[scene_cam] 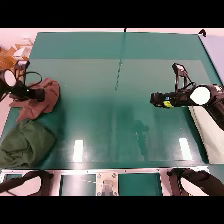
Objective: Fold the shirts.
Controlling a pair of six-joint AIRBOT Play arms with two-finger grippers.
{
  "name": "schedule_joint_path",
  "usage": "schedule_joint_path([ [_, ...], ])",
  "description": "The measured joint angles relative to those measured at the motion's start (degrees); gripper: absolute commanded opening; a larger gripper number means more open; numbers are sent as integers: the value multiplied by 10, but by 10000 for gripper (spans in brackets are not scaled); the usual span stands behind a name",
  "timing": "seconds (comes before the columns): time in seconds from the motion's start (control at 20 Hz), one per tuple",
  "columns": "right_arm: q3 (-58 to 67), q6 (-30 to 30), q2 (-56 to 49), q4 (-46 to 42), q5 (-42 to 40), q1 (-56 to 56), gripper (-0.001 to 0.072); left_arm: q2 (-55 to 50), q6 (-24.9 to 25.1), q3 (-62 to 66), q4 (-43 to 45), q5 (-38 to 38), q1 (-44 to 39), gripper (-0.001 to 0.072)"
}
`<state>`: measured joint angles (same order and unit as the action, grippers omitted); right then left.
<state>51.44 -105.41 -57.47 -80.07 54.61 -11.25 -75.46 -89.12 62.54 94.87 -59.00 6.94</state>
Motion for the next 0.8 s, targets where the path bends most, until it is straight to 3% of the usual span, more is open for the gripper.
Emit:
schedule_joint_path([
  [0.1,0,4,0,0,-7,0,192,-48,-3,0,10,9,11,640],
  [0.2,0,12,0,0,-10,1,191,-83,-6,0,19,23,17,29],
  [0.35,1,19,0,0,-13,11,172,-107,-5,18,21,27,20,18],
  [0.4,2,21,0,0,-13,18,111,-111,-1,32,21,19,19,18],
  [0.6,14,23,0,10,2,60,112,-85,20,116,16,-43,-23,18],
  [0.8,28,26,0,14,26,118,111,-18,26,205,-20,-88,-126,18],
])
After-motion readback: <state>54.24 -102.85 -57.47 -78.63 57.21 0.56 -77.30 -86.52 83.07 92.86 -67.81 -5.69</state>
